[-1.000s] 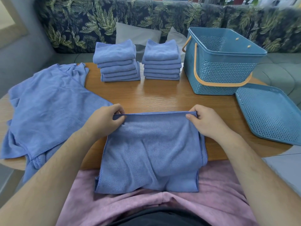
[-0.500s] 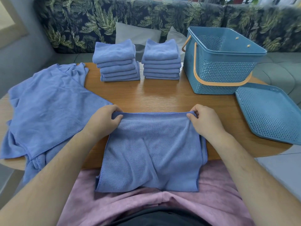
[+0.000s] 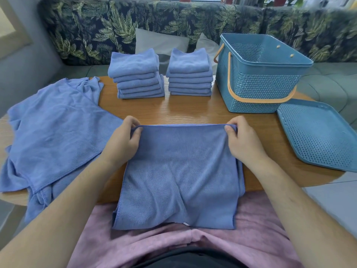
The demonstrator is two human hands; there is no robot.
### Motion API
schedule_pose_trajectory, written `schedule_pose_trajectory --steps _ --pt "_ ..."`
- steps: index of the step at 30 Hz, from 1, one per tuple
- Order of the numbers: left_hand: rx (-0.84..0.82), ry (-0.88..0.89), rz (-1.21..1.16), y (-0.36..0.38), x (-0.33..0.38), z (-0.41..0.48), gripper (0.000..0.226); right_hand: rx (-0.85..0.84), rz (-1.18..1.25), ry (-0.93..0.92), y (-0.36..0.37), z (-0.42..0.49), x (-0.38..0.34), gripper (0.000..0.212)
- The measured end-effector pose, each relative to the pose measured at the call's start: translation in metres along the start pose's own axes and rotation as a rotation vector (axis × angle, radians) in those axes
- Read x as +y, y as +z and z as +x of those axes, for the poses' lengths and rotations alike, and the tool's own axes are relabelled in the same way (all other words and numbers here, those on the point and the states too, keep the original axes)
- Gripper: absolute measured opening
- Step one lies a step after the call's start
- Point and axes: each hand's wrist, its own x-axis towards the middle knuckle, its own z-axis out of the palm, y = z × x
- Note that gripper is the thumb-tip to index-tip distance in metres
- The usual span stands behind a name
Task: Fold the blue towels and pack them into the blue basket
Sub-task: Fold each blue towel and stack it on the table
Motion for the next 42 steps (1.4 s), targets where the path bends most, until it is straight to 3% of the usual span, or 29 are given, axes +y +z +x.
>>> schedule_pose_trajectory --steps 4,9,22,26,30,33,42 --pt "0.088 -0.086 -0.191 -0.005 0.004 0.002 0.01 0.062 0.143 0.033 -0.006 0.002 -0.002 0.005" --pt "0.107 -0.161 -0.356 -0.011 0.004 0.003 0.012 0.022 0.234 0.112 -0.01 0.006 0.003 0.011" --pt "0.194 -0.158 -0.337 -0.022 0.014 0.003 0.021 0.002 0.246 0.083 -0.019 0.009 0.001 0.014" --pt "0.148 -0.132 -0.25 -0.028 0.015 0.004 0.005 -0.015 0.246 0.07 -0.031 0.011 -0.004 0.018" --pt "0.089 -0.04 -0.109 -0.041 0.018 0.008 0.018 -0.053 0.152 0.006 -0.05 0.017 -0.018 0.022" --pt "0.089 0.051 -0.016 -0.051 0.032 0.021 0.011 -0.05 0.023 -0.043 -0.065 0.03 -0.037 0.012" --pt "0.174 0.06 0.115 -0.126 0.093 0.114 0.01 -0.008 -0.039 -0.115 -0.126 0.124 -0.111 0.015"
